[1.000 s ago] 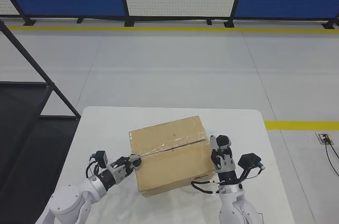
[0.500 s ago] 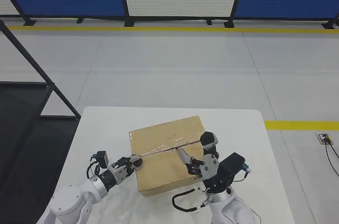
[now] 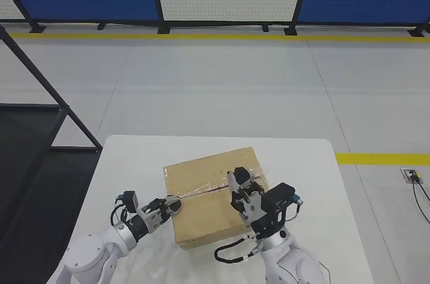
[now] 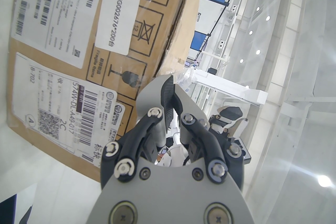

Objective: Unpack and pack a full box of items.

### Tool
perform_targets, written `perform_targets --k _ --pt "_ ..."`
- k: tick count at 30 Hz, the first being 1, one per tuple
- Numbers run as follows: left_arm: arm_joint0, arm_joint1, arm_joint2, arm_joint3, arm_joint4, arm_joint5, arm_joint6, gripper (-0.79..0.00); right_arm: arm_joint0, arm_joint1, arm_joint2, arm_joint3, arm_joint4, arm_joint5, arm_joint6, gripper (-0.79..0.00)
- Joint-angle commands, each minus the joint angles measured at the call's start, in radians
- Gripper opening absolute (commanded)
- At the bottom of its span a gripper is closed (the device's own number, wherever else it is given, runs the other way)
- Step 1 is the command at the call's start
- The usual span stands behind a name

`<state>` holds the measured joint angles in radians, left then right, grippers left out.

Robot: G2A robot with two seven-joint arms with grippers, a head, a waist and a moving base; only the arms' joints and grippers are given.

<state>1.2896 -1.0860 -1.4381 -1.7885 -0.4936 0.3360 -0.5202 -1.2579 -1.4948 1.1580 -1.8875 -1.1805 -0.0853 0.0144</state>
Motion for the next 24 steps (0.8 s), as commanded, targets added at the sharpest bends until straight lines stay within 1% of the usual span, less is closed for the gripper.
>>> perform_targets --k 1,5,8,11,17,24 --pt "-0.001 0.0 0.0 0.001 -0.002 0.001 -0.002 -0.785 0.04 -0.005 -0.004 0.021 0.023 0.062 0.063 -0.785" --pt "-0.002 0.0 -0.001 0.003 -0.006 -0.001 -0.003 -0.785 0.107 -0.014 -0.003 0.074 0.068 0.145 0.153 -0.785" --pt "-0.003 0.0 0.0 0.004 -0.004 0.0 -0.005 -0.785 0.13 -0.018 0.003 0.098 0.11 0.179 0.189 -0.785" --pt "-0.006 0.0 -0.001 0.007 -0.006 0.001 -0.01 -0.785 0.126 -0.019 0.016 0.105 0.13 0.206 0.189 -0.785" --pt "-0.008 0.0 -0.001 0.012 -0.006 0.002 -0.01 -0.785 0.073 -0.017 0.06 0.091 0.172 0.23 0.141 -0.785" --pt "-0.01 0.001 0.0 0.014 -0.004 0.003 -0.013 -0.785 0.07 -0.016 0.086 0.115 0.205 0.264 0.16 -0.785"
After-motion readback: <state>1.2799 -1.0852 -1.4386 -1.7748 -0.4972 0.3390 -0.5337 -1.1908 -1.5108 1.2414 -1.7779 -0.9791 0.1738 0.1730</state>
